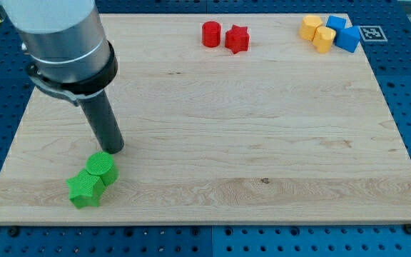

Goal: Move the red circle into the green star

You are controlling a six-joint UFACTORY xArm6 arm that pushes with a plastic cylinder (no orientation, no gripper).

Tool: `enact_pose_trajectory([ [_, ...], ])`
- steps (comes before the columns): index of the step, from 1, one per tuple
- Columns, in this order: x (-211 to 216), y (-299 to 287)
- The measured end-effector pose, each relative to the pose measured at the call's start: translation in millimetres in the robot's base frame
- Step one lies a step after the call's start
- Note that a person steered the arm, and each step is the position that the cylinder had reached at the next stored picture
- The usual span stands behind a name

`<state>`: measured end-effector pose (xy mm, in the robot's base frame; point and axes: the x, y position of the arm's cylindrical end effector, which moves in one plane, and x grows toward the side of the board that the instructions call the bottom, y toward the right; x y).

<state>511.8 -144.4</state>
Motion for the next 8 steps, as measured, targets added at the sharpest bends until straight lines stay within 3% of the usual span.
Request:
enact_pose_trajectory([
  [1, -10, 23],
  [2, -68, 17],
  [4, -203, -54],
  [5, -270, -56],
  [6, -320, -15],
  [8, -319, 80],
])
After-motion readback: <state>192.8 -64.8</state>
